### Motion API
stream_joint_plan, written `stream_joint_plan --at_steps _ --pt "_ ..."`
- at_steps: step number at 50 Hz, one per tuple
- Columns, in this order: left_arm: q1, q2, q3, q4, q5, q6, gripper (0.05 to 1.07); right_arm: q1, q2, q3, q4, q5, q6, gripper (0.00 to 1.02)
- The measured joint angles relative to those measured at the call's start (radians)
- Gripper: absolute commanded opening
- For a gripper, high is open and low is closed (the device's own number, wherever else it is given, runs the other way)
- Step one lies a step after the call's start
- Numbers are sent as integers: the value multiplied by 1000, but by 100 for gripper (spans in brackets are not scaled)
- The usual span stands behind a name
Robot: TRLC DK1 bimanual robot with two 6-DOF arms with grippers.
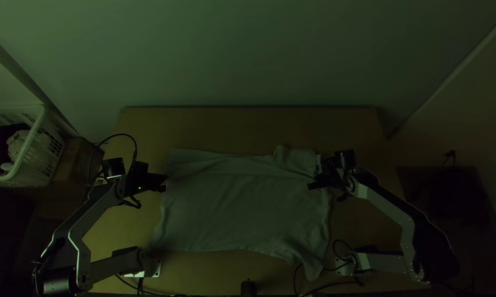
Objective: Fold the t-shirt
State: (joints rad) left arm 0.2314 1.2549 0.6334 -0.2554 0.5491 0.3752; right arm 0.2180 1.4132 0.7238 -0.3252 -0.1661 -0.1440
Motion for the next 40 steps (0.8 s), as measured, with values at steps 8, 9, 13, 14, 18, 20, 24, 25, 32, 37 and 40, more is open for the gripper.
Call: stream_joint_plan --at_steps 8,9,13,14,18,20,24,25,32,37,40 --pt "5 -2 -3 -16 -1 11 103 -1 -1 -6 -1 0 -11 64" --pt "6 -5 -4 -20 -3 14 103 -2 -3 -10 -1 0 -11 72" --pt "10 -19 -9 -31 -3 23 103 -5 -13 -24 -5 0 -14 93" --pt "10 -24 -10 -34 -3 24 103 -5 -17 -27 -6 0 -14 96" --pt "11 -46 -11 -46 -2 27 103 -5 -42 -31 -35 0 -14 98" --pt "11 -59 -11 -54 -2 27 103 -8 -61 -31 -47 0 -13 98" --pt "23 -92 -11 -79 6 27 103 -14 -114 -31 -76 0 -13 98" --pt "27 -101 -10 -87 12 28 103 -16 -130 -31 -85 0 -13 98" --pt "49 -153 30 -250 51 68 102 -15 -224 -29 -203 0 -14 98" --pt "27 -188 66 -396 66 127 102 3 -281 -29 -288 0 -14 97" --pt "8 -216 77 -465 69 167 102 23 -317 -29 -338 0 -18 95"
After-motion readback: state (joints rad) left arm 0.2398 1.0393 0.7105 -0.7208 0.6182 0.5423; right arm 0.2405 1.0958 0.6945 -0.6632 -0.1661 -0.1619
